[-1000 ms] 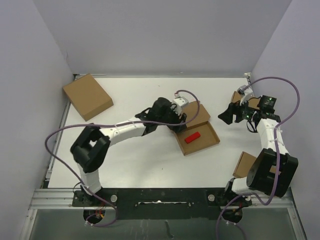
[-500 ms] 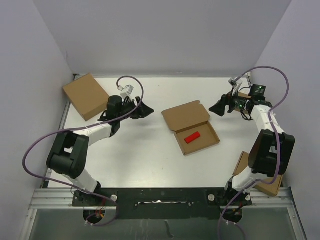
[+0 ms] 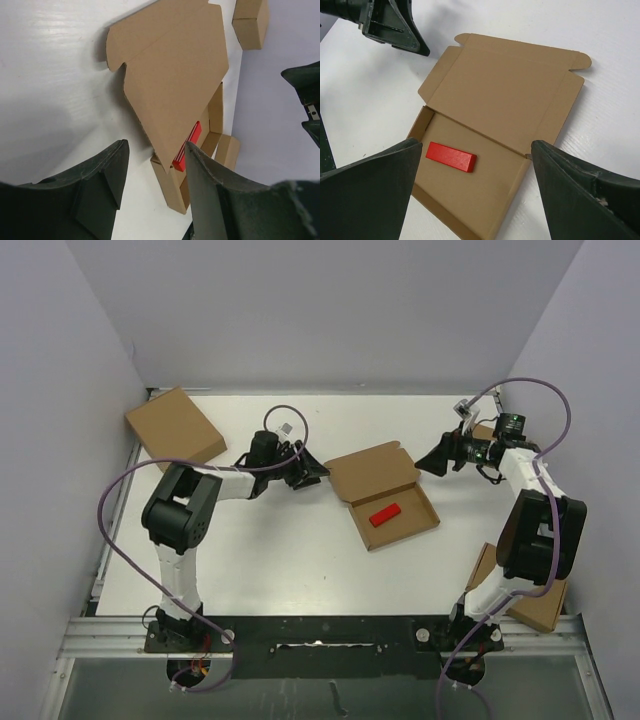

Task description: Fold the paper box

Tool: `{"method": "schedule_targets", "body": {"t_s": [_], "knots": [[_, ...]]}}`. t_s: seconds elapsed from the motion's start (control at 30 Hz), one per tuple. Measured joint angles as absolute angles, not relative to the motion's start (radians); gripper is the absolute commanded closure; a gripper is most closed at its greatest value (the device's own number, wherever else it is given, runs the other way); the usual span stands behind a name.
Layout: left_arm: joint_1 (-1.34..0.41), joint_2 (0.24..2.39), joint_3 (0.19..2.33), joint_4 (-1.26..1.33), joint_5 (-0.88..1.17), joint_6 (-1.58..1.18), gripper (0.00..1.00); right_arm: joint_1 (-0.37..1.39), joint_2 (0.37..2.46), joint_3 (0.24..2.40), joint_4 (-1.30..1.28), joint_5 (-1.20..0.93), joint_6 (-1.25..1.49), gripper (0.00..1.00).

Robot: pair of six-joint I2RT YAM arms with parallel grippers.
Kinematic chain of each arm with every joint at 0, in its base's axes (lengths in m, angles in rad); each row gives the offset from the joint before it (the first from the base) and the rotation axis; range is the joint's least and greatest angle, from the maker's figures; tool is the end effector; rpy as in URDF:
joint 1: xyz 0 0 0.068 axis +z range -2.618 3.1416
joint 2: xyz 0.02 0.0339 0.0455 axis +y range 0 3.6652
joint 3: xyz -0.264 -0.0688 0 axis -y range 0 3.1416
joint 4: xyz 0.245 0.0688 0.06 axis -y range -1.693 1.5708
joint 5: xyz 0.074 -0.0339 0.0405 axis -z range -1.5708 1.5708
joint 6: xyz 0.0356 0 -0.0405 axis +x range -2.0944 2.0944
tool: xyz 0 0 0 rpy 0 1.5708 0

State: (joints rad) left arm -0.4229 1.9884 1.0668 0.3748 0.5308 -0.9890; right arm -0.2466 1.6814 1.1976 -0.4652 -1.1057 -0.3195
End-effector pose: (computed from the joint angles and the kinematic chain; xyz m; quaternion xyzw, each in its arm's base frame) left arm 0.3687 -0.1857 0.1415 -0.1116 0.8437 -0.4807 0.2114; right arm 0.3436 -0.0537 0.2419 -0.1901 0.8038 0.4073 0.3896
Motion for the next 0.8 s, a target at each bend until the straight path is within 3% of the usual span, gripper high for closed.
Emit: {"method": "schedule_targets", "body": {"t_s": [0.27,0.8], "knots": [[-0.453,2.098,1.180,0.345,0.510,-1.020,0.56,-0.257,1.681,1.197,-0.465,-1.117,-0.308,0.05],[-0.459,2.165,1.266,0.305,0.498,-1.032,0.89,-0.269,1.681,1.194,-0.465,-1.123,-0.305,0.05]]}}
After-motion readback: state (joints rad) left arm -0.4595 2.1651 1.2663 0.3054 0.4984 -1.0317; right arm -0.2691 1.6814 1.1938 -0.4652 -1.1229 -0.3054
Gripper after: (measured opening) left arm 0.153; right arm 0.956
